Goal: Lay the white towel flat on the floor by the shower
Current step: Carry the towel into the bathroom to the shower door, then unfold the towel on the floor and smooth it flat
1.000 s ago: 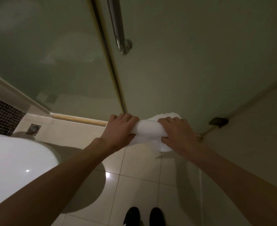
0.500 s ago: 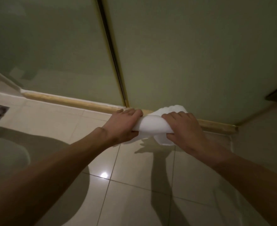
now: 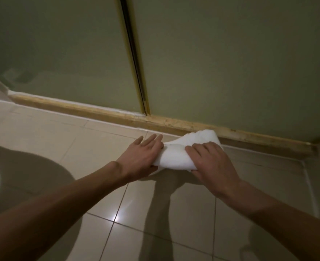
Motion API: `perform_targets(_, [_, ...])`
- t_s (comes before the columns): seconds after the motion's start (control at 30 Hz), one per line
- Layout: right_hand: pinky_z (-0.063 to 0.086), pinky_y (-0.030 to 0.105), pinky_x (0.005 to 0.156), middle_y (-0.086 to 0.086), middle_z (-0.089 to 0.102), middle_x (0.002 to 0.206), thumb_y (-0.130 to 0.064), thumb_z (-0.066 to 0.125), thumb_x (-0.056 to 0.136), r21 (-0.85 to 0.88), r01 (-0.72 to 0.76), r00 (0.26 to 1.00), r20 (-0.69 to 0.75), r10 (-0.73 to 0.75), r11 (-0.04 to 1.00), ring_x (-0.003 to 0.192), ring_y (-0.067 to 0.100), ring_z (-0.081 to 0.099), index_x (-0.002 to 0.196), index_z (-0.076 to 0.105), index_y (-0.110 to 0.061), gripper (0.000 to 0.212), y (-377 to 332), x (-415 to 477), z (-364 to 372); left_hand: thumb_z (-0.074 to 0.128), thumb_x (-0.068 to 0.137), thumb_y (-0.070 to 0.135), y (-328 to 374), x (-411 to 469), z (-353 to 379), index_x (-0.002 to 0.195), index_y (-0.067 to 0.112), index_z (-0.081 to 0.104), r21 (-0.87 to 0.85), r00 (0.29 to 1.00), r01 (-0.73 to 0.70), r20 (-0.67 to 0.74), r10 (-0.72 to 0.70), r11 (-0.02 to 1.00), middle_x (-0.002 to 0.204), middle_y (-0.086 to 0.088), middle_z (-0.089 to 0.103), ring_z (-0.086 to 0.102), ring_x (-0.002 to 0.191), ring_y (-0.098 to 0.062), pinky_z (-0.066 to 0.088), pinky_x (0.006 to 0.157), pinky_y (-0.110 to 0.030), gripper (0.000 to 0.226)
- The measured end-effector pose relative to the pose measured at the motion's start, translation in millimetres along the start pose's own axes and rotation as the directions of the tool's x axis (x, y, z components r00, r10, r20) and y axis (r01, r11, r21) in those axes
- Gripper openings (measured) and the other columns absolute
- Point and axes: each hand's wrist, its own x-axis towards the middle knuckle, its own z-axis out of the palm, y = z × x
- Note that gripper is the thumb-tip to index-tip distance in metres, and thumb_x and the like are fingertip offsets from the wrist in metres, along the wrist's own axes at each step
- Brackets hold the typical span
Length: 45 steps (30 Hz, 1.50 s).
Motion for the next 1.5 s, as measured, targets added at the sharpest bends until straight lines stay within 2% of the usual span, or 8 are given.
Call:
perform_targets(0.27, [0.052, 0.034, 0.064, 0.011, 0.069, 0.090, -0.035, 0.089, 0.053, -0.106, 0.065, 0.974, 0.223, -0.040, 0.992, 0.072, 0.026, 0.063, 0.104, 0.068, -0.010, 0.061, -18, -45, 34, 0.063, 0.084, 0.041, 16, -24, 53, 0.140, 0.010, 0.024, 0.011, 0.983, -0.127, 0.136, 0.125, 0.992, 0.161, -0.013, 0.009, 0.008, 0.148, -0.027, 0.011, 0.117, -0.048, 0.076])
perform_targets(0.4, [0.048, 0.037, 0.082, 0.015, 0.062, 0.114, -0.038, 0.074, 0.074, -0.125, 0.099, 0.956, 0.286, -0.060, 0.987, 0.095, 0.030, 0.060, 0.126, 0.055, -0.009, 0.063, -21, -61, 52, 0.060, 0.084, 0.045, 25, -34, 75, 0.150, 0.008, 0.004, -0.061, 0.973, -0.125, 0.186, 0.134, 0.990, 0.161, -0.013, 0.002, 0.001, 0.148, -0.028, 0.007, 0.118, -0.050, 0.094])
perform_targets(0.57, [0.015, 0.046, 0.117, 0.020, 0.017, 0.156, -0.051, 0.047, 0.093, -0.103, 0.153, 0.913, 0.396, -0.101, 0.983, 0.142, 0.033, 0.022, 0.149, 0.018, -0.011, 0.075, -24, -76, 76, 0.045, 0.084, 0.069, 35, -40, 96, 0.150, 0.022, -0.017, -0.079, 0.952, -0.143, 0.263, 0.158, 0.987, 0.160, -0.011, -0.012, -0.009, 0.147, -0.030, -0.001, 0.117, -0.058, 0.102])
perform_targets(0.73, [-0.009, 0.048, 0.116, 0.017, -0.004, 0.159, -0.065, 0.010, 0.090, -0.118, 0.084, 0.913, 0.408, -0.029, 0.989, 0.147, 0.031, -0.005, 0.152, 0.005, -0.011, 0.082, -18, -86, 83, 0.018, 0.086, 0.077, 42, -38, 107, 0.148, 0.032, -0.023, -0.066, 0.958, -0.125, 0.251, 0.138, 0.990, 0.155, -0.009, -0.029, -0.026, 0.143, -0.028, -0.009, 0.115, -0.059, 0.087])
perform_targets(1.0, [0.023, 0.057, 0.111, 0.019, 0.032, 0.151, -0.062, 0.017, 0.091, -0.137, 0.069, 0.913, 0.407, -0.008, 0.988, 0.140, 0.035, 0.029, 0.140, 0.045, -0.006, 0.079, -11, -86, 91, 0.011, 0.090, 0.072, 47, -35, 122, 0.149, 0.030, -0.020, -0.026, 0.956, -0.095, 0.275, 0.098, 0.995, 0.154, -0.012, -0.031, -0.030, 0.140, -0.031, -0.010, 0.113, -0.061, 0.079])
perform_targets(1.3, [-0.003, 0.051, 0.118, 0.013, -0.001, 0.159, -0.065, 0.004, 0.090, -0.107, 0.097, 0.919, 0.392, -0.048, 0.989, 0.147, 0.030, -0.006, 0.151, 0.021, -0.013, 0.082, 4, -85, 116, 0.017, 0.089, 0.071, 44, -28, 130, 0.151, 0.027, -0.013, -0.054, 0.971, -0.103, 0.210, 0.112, 0.993, 0.157, -0.016, -0.022, -0.025, 0.143, -0.033, -0.011, 0.113, -0.061, 0.081])
perform_targets(1.4, [0.009, 0.057, 0.116, 0.020, 0.009, 0.158, -0.056, 0.022, 0.094, -0.076, -0.128, 0.976, 0.170, 0.140, 0.989, 0.146, 0.036, 0.004, 0.146, 0.029, -0.010, 0.070, 1, -91, 115, 0.030, 0.089, 0.067, 44, -16, 121, 0.152, 0.021, 0.004, -0.062, 0.988, -0.093, 0.115, 0.099, 0.994, 0.160, -0.017, 0.000, -0.007, 0.147, -0.033, -0.006, 0.115, -0.058, 0.082])
perform_targets(1.5, [0.012, 0.049, 0.115, 0.023, 0.021, 0.154, -0.049, 0.052, 0.089, 0.195, -0.594, 0.803, 0.078, 0.591, 0.781, 0.143, 0.037, 0.019, 0.147, 0.023, -0.005, 0.078, -5, -95, 117, 0.041, 0.089, 0.062, 48, 4, 109, 0.152, 0.019, 0.006, -0.095, 0.996, -0.029, 0.078, 0.037, 0.995, 0.160, -0.015, 0.003, -0.004, 0.147, -0.031, -0.003, 0.117, -0.056, 0.084])
